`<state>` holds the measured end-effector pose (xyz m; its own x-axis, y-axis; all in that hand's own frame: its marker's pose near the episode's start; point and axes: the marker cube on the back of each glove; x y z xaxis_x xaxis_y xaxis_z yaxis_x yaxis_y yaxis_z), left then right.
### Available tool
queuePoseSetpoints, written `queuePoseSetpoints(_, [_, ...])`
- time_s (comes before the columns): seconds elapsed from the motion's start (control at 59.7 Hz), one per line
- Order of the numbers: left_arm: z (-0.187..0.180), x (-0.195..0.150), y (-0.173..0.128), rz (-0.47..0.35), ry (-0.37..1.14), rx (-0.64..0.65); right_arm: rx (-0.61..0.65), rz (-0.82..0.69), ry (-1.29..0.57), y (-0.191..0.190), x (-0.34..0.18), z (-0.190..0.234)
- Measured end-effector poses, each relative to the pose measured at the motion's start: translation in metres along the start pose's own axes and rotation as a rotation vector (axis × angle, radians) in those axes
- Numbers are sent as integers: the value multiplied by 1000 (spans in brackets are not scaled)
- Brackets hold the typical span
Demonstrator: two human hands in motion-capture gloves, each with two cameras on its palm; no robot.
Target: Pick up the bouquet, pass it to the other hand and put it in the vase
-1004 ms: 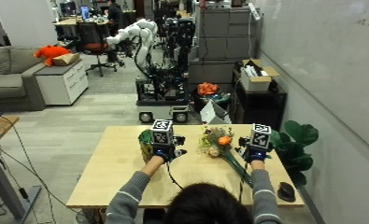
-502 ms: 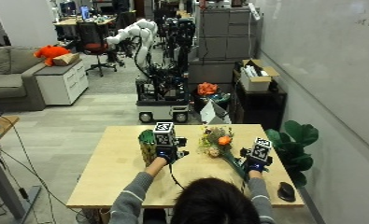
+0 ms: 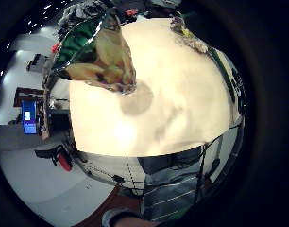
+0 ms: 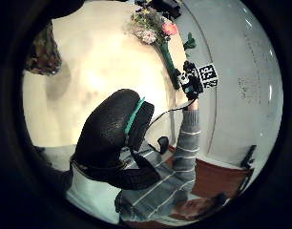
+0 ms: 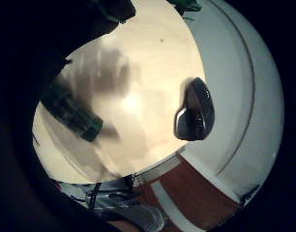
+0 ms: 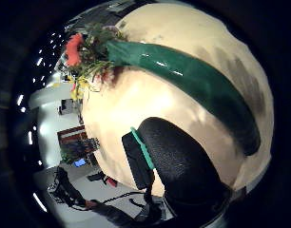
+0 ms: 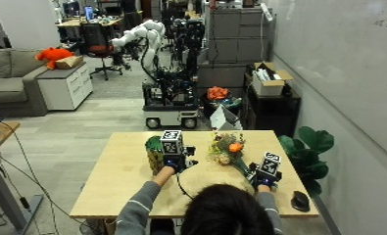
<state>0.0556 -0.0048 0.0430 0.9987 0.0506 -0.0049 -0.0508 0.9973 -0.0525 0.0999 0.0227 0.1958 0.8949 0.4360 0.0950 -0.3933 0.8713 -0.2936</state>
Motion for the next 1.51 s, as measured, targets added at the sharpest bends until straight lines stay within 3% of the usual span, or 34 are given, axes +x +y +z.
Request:
queuePoseSetpoints(0.1, [10,-5,-15,39,15,29,46,76,7,-9,3,8])
queuePoseSetpoints(0.167, [5,-1,0,28,29,-32,49,82,19,-13,5,14])
queuePoseSetpoints(0.218, [-8,2,27,-38,11,-112,23,66,36,-14,5,21])
queuePoseSetpoints(0.285, [-16,-14,33,-219,-166,-66,7,88,64,-16,7,30])
queuePoseSetpoints(0.301, [-17,-15,35,-232,-180,-75,8,99,71,-16,8,32])
queuePoseSetpoints(0.385, [-13,-2,24,-51,-22,-34,-24,123,79,-15,11,43])
queuePoseSetpoints(0.469, [-14,3,23,-1,38,-50,28,50,6,-17,5,41])
queuePoseSetpoints(0.603, [-19,-6,17,-84,-54,8,86,68,116,-22,6,31])
queuePoseSetpoints(0.653, [-15,-3,8,-22,-5,20,129,85,168,-25,6,24])
queuePoseSetpoints(0.686, [-8,-5,-6,3,13,35,58,122,198,-16,7,23])
queuePoseSetpoints(0.737, [-4,-9,-17,3,8,43,-35,236,252,-6,12,21])
queuePoseSetpoints(0.82, [-15,-8,-5,-22,-11,26,43,322,347,-12,20,12])
queuePoseSetpoints(0.937, [-12,-17,-38,-5,22,56,114,247,254,-11,6,4])
queuePoseSetpoints(1.038, [-37,-12,-19,-23,23,42,381,216,188,-30,0,-18])
queuePoseSetpoints(1.122, [-42,-16,-34,-47,41,58,501,299,124,-34,0,-37])
queuePoseSetpoints(1.205, [-55,-12,-34,-48,94,70,586,204,-45,-40,-15,-56])
queuePoseSetpoints(1.389, [-73,-5,-40,-52,179,43,588,81,-417,-15,-61,-92])
queuePoseSetpoints(1.44, [-80,-7,-48,-74,169,112,551,79,-487,-10,-71,-96])
queuePoseSetpoints(1.507, [-87,-10,-62,-110,160,243,505,-83,-711,-3,-103,-107])
